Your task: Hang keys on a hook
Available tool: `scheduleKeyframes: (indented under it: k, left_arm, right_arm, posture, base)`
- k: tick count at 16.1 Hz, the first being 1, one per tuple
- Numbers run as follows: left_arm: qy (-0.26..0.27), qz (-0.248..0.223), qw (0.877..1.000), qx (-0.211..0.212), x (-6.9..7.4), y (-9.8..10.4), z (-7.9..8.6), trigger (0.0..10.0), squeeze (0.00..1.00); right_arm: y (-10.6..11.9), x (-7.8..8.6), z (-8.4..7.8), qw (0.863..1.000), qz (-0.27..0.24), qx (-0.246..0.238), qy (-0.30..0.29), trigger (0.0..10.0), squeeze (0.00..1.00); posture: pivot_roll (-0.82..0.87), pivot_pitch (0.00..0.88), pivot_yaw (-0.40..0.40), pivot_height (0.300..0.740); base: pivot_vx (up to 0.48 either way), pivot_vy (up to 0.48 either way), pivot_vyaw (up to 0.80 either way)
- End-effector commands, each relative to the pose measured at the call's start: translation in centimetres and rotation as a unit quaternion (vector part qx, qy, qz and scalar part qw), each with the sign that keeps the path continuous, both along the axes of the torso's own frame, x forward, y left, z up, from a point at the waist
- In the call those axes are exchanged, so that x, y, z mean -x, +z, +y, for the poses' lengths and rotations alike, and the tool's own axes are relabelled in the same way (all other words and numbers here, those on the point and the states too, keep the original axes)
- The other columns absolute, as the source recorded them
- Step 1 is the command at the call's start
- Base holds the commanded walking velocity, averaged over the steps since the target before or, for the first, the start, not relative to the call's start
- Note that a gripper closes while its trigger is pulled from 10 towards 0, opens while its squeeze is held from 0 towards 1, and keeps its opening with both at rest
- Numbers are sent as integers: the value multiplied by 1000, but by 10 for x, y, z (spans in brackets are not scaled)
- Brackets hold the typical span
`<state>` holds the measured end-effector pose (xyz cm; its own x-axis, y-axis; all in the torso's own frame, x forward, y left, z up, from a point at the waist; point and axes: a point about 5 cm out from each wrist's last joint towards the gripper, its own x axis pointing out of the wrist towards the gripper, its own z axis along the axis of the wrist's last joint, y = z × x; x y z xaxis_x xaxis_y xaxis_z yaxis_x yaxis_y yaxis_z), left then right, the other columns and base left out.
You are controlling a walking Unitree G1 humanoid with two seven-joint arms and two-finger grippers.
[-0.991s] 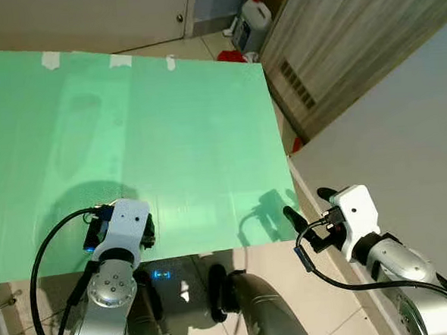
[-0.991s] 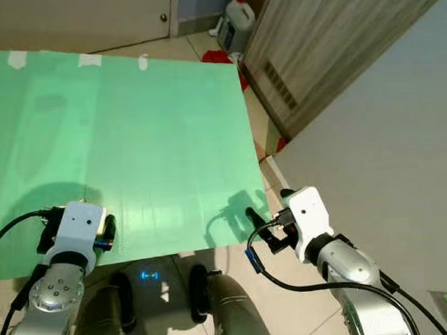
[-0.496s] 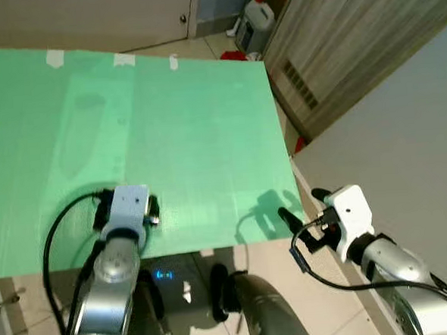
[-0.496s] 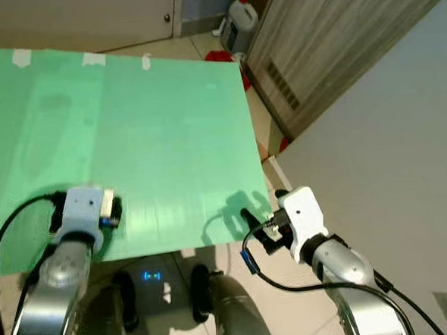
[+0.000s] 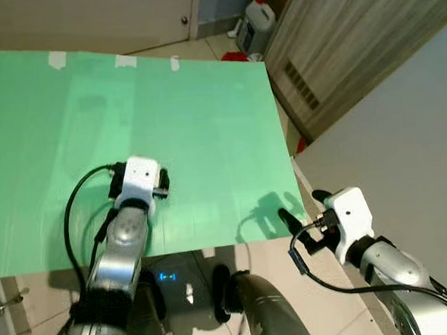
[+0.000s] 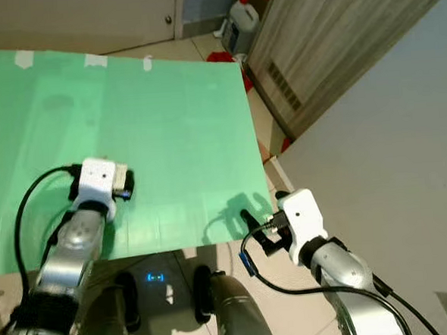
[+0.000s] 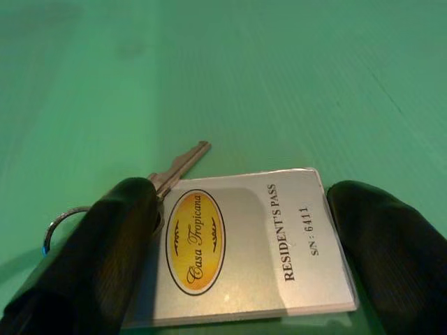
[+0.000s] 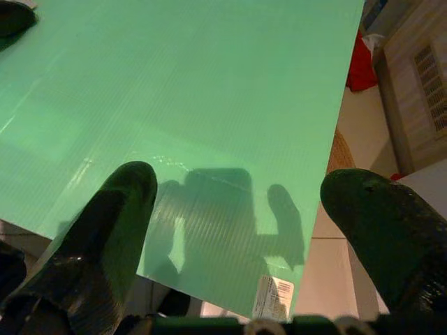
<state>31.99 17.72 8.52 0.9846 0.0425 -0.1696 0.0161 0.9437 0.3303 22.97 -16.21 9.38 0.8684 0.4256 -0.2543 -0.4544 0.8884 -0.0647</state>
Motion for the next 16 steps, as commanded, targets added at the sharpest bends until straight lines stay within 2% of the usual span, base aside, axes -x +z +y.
scheduleKeyframes:
  k: [1,2,4,7,10,13,16]
  left_arm:
    - [3,77,997,0,14,-36,4,10000,0]
    - [12,70,997,3,14,-34,11,10000,0]
    - [38,21,999,19,21,-15,28,10000,0]
    - [56,-46,997,35,33,18,37,10000,0]
    - [69,-83,994,7,43,39,49,10000,0]
    - [77,-86,993,-4,47,48,56,10000,0]
    - [99,-68,993,-23,54,39,69,10000,0]
  right_arm:
    - [-4,3,-4,1000,11,4,-10,10000,0]
    - [-3,1,-2,1000,8,3,-7,10000,0]
    - [2,-12,3,1000,-9,-1,5,10000,0]
    - [2,-29,13,1000,-20,-9,15,10000,0]
    - [-1,-36,24,999,-19,-16,36,10000,0]
    - [-4,-44,32,998,-20,-18,57,10000,0]
    - [-6,-45,32,998,-19,-18,59,10000,0]
  posture:
    - [-145,332,-232,710]
    - [-133,327,-229,710]
    - [-67,309,-216,710]
    - [27,292,-213,710]
    - [78,283,-225,710]
    - [110,272,-235,710]
    - [114,273,-243,710]
  base:
    - [0,0,0]
    - [0,0,0]
    - [0,0,0]
    - [0,0,0]
    - [0,0,0]
    - [0,0,0]
    - [0,0,0]
